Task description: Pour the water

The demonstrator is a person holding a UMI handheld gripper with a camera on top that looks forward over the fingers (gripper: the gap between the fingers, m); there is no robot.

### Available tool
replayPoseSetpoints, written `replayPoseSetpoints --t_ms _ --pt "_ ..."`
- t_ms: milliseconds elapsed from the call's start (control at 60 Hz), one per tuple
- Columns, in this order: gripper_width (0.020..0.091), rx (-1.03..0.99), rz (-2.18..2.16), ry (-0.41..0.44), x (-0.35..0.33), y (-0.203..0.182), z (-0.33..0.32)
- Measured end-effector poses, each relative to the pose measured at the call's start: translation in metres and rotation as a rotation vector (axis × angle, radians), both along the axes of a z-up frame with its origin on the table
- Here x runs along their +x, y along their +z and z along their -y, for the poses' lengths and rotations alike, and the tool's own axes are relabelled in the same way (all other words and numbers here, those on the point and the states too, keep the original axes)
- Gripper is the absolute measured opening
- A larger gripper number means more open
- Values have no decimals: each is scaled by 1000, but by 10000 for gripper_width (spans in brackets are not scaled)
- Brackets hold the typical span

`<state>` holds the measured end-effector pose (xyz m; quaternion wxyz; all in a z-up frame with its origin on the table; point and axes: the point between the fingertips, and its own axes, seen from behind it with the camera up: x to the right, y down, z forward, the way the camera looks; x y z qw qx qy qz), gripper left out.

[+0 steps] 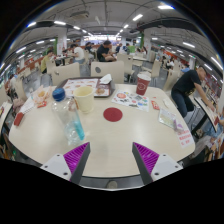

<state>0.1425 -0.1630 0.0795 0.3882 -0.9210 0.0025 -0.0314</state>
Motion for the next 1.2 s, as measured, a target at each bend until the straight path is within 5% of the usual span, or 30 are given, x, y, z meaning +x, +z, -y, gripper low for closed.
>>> replayPoseSetpoints --t_ms 217,450,600,800,1000,1200 --pt "854 116 -38 71 -93 -3 -12" --pt "845 262 -50 21 -122 -11 -83" --pt "569 314 -45 14 -123 -18 -117" --pt "431 347 -23 31 -130 -16 -125" --pt "380 318 54 82 -140 -12 -122" --pt "381 385 -146 140 -192 63 -141"
